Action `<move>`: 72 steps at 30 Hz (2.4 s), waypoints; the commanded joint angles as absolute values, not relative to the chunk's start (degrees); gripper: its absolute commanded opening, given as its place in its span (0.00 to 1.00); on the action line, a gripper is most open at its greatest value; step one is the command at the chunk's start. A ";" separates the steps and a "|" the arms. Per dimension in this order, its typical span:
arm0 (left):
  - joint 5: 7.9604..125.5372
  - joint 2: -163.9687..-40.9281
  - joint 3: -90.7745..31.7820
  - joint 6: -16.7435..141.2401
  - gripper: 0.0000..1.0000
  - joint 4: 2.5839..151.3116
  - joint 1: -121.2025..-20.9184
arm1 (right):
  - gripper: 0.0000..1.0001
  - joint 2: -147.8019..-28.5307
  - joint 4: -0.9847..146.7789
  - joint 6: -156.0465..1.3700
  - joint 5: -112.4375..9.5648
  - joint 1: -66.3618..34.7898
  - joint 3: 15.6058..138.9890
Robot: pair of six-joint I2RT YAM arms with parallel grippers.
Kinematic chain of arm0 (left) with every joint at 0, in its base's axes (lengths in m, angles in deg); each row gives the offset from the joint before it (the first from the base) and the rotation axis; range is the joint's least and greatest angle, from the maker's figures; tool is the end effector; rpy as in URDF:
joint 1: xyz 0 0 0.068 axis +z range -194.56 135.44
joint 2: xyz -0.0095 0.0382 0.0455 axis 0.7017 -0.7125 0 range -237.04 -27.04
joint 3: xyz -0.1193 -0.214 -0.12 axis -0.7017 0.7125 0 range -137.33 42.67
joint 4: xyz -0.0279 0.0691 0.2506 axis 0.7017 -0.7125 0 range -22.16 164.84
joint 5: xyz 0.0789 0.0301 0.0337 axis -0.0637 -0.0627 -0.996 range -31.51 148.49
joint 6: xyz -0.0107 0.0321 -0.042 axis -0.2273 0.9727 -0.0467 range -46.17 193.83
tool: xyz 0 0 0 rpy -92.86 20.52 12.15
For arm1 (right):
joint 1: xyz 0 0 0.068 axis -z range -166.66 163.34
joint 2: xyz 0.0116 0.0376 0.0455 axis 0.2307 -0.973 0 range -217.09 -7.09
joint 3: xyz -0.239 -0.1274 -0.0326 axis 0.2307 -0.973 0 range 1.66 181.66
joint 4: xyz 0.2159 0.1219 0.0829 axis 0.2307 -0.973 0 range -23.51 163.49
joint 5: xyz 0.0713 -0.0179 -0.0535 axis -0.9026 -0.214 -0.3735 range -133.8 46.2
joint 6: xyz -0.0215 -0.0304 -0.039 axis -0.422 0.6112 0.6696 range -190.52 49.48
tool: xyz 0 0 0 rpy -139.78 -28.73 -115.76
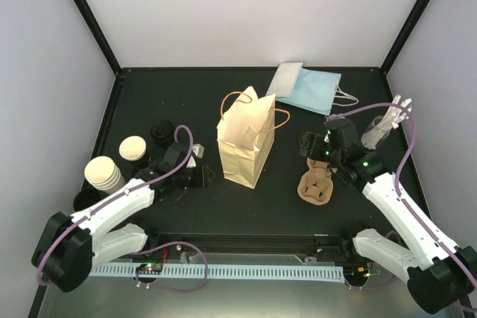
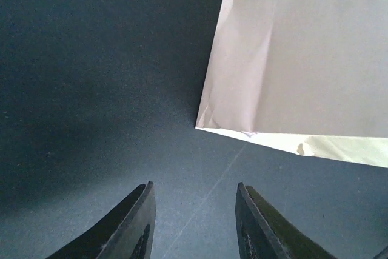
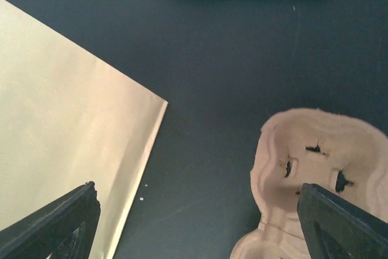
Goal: Pack the takeout coffee
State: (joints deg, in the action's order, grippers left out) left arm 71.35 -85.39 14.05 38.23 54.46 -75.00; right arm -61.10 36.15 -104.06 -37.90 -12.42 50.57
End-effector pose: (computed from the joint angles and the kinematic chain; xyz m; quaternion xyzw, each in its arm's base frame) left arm 0.1631 -0.1050 0.1855 -0.0039 0.9349 -0.2730 0.2269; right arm 0.1771 0.0815 0.2912 0.0827 0.9104 0.1583 0.3732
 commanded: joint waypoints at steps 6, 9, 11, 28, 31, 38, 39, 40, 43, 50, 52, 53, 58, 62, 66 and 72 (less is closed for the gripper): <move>76.22 -95.16 16.64 34.78 0.36 69.80 -74.82 | 0.86 -65.63 37.10 -104.09 -44.32 -8.37 47.79; 77.55 -98.45 16.51 34.55 0.35 72.89 -74.90 | 0.83 -66.67 36.17 -103.53 -43.85 -8.37 46.70; 78.42 -100.02 16.40 34.35 0.35 74.59 -75.05 | 0.83 -67.29 35.53 -103.48 -43.14 -8.37 46.18; 82.56 -113.90 12.68 29.86 0.32 85.92 -81.83 | 0.76 -73.73 51.08 -103.56 -63.74 -8.37 42.18; 81.22 -112.38 13.71 30.94 0.33 84.47 -81.84 | 0.75 -77.45 55.93 -105.79 -67.69 -8.41 42.48; 77.79 -107.40 15.68 32.57 0.33 80.61 -81.76 | 0.65 -86.23 64.58 -109.09 -71.75 -8.49 43.88; 77.58 -107.07 15.62 32.72 0.34 80.34 -81.80 | 0.61 -87.92 65.36 -109.37 -72.13 -8.50 44.10; 77.44 -106.84 15.61 32.90 0.34 80.00 -81.82 | 0.58 -89.13 66.09 -109.63 -72.40 -8.45 44.25; 77.27 -106.57 15.47 33.11 0.34 79.84 -81.73 | 0.43 -92.45 68.17 -110.22 -73.32 -8.58 44.99; 78.09 -108.70 14.71 32.81 0.34 81.37 -81.41 | 0.10 -99.03 71.49 -111.59 -74.33 -9.13 46.46; 78.10 -109.44 14.40 32.73 0.34 81.84 -81.40 | 0.09 -100.64 72.49 -111.84 -74.66 -9.23 47.00; 78.12 -109.74 14.26 32.78 0.34 82.07 -81.36 | 0.07 -101.42 72.71 -111.99 -74.67 -9.27 47.51; 77.82 -110.98 13.70 32.69 0.34 82.96 -80.90 | 0.05 -106.02 73.48 -112.13 -74.79 -9.61 50.69; 77.62 -112.04 13.41 32.52 0.33 84.20 -80.23 | 0.03 -109.80 74.08 -112.35 -75.32 -10.07 53.62; 77.55 -113.63 12.66 32.72 0.33 84.86 -79.09 | 0.03 -113.30 74.05 -112.44 -75.59 -10.21 56.94; 77.37 -116.22 9.57 34.54 0.33 84.14 -77.02 | 0.03 -118.13 72.87 -112.36 -75.98 -10.30 63.06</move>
